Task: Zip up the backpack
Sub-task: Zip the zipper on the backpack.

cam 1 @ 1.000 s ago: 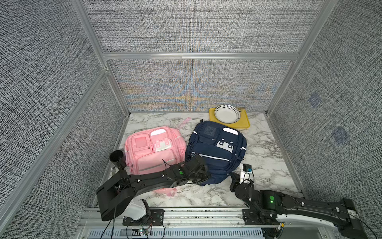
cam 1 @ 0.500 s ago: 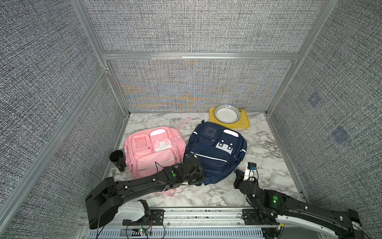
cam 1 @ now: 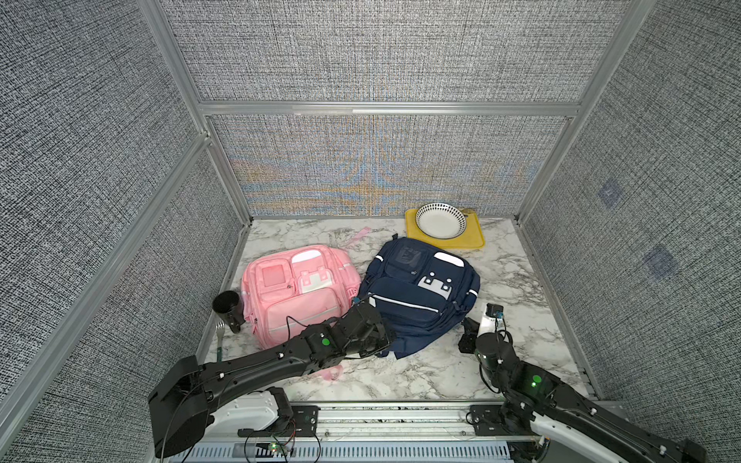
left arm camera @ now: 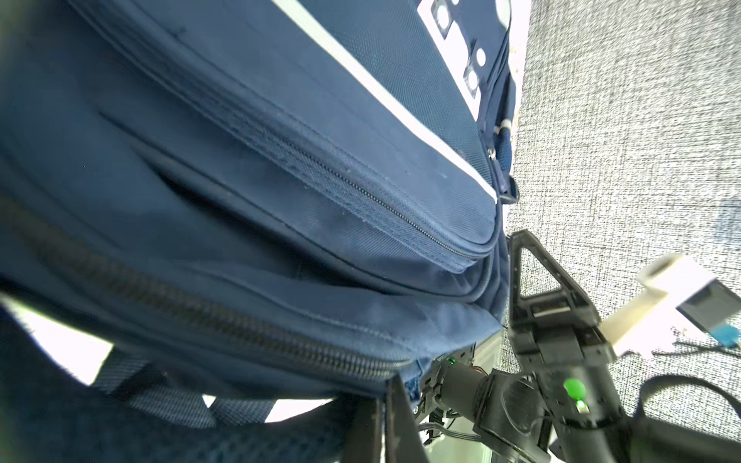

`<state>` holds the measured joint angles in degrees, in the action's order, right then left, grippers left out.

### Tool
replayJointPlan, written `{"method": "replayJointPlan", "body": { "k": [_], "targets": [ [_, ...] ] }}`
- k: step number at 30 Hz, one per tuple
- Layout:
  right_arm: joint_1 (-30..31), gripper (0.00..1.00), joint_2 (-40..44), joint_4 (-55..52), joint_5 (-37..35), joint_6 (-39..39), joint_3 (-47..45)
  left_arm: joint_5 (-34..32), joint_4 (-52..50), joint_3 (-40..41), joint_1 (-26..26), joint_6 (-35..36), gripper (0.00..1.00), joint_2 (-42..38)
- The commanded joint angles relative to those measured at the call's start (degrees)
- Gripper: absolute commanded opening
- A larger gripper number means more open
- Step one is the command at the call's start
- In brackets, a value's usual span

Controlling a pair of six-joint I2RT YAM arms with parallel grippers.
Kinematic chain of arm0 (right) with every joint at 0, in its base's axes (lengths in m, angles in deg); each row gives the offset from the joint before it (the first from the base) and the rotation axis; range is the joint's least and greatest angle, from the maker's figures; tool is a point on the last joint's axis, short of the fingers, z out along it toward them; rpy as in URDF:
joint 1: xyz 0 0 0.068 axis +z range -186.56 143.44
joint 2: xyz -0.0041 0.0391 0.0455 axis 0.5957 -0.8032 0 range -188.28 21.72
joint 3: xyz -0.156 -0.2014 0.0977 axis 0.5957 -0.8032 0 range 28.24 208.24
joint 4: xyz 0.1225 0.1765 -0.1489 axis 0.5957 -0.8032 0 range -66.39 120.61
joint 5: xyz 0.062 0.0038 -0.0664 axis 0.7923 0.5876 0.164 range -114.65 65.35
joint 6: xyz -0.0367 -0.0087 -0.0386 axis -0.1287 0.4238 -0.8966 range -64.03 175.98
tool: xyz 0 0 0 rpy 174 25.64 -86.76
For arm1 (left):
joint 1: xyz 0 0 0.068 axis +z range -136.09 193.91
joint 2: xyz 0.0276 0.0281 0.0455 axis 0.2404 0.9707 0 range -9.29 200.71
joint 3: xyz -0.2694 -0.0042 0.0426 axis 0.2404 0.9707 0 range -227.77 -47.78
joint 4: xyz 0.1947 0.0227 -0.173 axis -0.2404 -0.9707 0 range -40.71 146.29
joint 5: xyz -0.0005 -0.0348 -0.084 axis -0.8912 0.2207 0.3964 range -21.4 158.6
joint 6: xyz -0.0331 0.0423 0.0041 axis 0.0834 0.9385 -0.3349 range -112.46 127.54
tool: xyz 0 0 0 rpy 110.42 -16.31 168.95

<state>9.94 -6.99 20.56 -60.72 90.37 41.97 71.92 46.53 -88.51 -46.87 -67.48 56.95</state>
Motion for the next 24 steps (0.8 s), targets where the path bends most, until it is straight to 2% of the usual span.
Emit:
{"method": "replayJointPlan", "body": {
  "k": [1,10,17,24],
  "targets": [
    [-3.4,0.0,-0.9,2.4,4.0,-3.7,0.1,-3.4,-2.3,0.1,0.4,0.6,0.0,-1.8],
    [-10.4,0.0,-3.5,5.4,9.1,-5.2,0.1,-3.3,-2.8,0.2,1.0,0.6,0.0,-3.4],
    [-17.3,0.0,-8.7,8.7,12.4,-4.5,0.2,-3.5,-2.4,1.2,1.4,-0.1,0.0,-6.0],
    [-19.6,0.0,-14.0,11.7,13.2,-6.5,2.6,-3.2,-1.8,2.1,1.4,-0.6,0.0,-7.2]
  ]
}}
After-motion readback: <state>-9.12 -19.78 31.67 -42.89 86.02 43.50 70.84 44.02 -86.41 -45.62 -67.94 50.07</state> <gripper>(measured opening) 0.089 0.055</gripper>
